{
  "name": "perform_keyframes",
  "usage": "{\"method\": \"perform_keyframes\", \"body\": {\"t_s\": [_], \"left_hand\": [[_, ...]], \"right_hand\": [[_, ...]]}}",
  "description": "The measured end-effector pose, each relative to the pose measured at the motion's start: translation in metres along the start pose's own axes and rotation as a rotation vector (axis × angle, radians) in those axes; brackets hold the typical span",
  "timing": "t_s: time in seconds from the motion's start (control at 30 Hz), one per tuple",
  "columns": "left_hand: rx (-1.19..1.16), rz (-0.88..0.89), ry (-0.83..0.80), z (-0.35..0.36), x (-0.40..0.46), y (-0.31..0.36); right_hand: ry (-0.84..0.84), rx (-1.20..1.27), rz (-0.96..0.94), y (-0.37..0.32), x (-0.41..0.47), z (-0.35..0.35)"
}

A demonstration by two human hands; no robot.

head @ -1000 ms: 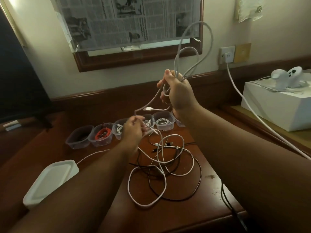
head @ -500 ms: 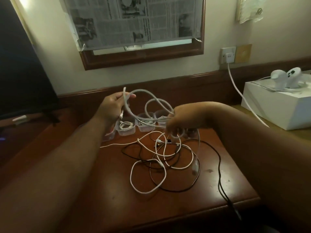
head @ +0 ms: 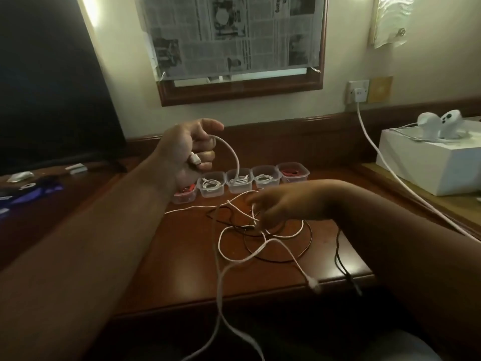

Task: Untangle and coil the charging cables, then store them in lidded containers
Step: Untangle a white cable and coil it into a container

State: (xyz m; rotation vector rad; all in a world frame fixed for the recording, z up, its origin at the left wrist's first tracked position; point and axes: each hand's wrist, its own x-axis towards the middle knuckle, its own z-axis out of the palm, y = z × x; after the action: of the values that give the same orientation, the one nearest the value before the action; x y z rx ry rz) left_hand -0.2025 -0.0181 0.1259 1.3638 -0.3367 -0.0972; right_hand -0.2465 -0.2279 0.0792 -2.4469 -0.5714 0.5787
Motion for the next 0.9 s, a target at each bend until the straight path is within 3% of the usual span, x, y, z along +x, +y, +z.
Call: {"method": "perform_keyframes", "body": {"t_s": [0.13, 0.2, 0.33, 0.47, 0.57, 0.63, 0.77, 0.9], "left_hand": [[-0.099, -0.027, -0.001, 0.014, -0.021, 0.001], [-0.104, -0.021, -0.022, 0.024, -0.03, 0.004], [0.111, -0.012, -0.141, 0.044, -0.045, 0.013], [0.33, 0.009, -0.253, 0.055, -0.052, 0.024], [0.542, 0.088, -0.193, 0.055, -0.049, 0.024], [0.606, 0.102, -0.111, 0.054, -0.048, 0.018], [0.431, 0.04, 0.006, 0.046, -0.048, -0.005], [0.245, -0.066, 0.009, 0.04, -0.046, -0.032]], "right_hand": [[0.49, 0.421, -0.206, -0.014, -0.01, 0.005], [0.57, 0.441, -0.272, -0.028, -0.016, 0.007], [0.536, 0.168, -0.278, -0.056, -0.024, 0.013], [0.597, 0.159, -0.284, -0.063, -0.022, 0.009], [0.585, 0.339, -0.262, -0.061, -0.021, 0.005], [0.468, 0.538, -0.291, -0.063, -0.025, 0.005], [0.175, 1.098, -0.395, -0.068, -0.028, 0.001], [0.149, 1.266, -0.529, -0.064, -0.018, -0.001]]}}
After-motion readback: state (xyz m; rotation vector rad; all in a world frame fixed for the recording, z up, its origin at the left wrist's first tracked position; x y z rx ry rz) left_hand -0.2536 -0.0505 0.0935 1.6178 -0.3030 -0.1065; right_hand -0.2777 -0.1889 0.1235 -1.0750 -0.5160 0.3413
